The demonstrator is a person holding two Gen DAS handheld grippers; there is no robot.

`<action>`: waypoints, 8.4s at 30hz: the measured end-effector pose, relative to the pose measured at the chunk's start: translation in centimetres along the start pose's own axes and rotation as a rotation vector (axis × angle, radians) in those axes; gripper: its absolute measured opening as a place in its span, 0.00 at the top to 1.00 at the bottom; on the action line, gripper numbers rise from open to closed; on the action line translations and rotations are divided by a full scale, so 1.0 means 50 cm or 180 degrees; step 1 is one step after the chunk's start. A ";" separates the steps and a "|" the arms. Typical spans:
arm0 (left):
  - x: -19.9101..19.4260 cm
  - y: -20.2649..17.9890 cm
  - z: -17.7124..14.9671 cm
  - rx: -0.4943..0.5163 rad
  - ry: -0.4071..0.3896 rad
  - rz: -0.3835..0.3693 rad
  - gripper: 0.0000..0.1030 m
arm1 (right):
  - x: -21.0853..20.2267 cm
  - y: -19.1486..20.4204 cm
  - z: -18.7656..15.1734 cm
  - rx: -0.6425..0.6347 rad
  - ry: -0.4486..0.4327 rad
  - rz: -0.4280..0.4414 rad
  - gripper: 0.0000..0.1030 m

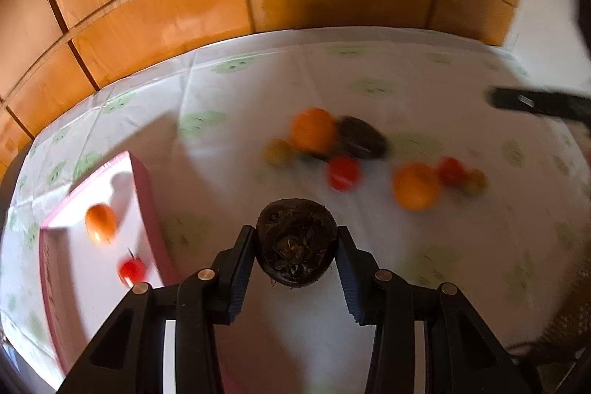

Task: Organize fruits
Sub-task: 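Grasp the dark brown round fruit with the left gripper, then grasp the small yellow fruit with the right gripper, then lower the dark brown fruit into the tray and open the left gripper, then carry the small yellow fruit into the tray and open the right gripper, then move both grippers away from the tray toward the fruit pile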

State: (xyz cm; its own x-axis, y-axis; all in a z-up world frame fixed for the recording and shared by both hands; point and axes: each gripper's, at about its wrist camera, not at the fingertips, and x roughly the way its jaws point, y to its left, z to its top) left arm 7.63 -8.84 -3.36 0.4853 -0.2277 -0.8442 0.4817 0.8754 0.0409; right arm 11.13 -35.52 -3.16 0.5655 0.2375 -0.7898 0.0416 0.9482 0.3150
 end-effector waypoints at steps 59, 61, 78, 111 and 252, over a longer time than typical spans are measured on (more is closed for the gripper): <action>-0.111 0.226 -0.097 -0.1575 -0.0378 -0.0103 0.58 | 0.134 0.064 -0.094 -0.0965 0.0939 -0.0410 0.72; -0.099 0.266 -0.109 -0.1773 -0.0280 0.0012 0.58 | 0.135 0.065 -0.094 -0.0966 0.0938 -0.0413 0.72; 0.004 0.402 -0.107 -0.2163 0.0034 0.0515 0.57 | 0.135 0.069 -0.093 -0.1004 0.0928 -0.0432 0.72; -0.109 0.234 -0.158 -0.1704 -0.0317 0.0721 0.31 | 0.138 0.092 -0.107 -0.1159 0.0875 -0.0547 0.72; -0.159 0.183 -0.169 -0.1252 -0.0530 0.0872 0.14 | -0.024 0.172 -0.063 -0.1197 -0.0084 -0.0251 0.70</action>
State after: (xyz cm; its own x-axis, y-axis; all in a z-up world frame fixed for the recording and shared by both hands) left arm 1.99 4.57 -0.77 0.6806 -0.0039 -0.7327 0.0246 0.9995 0.0174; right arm 8.23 -26.99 -1.16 0.5938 0.1599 -0.7886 -0.2165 0.9757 0.0348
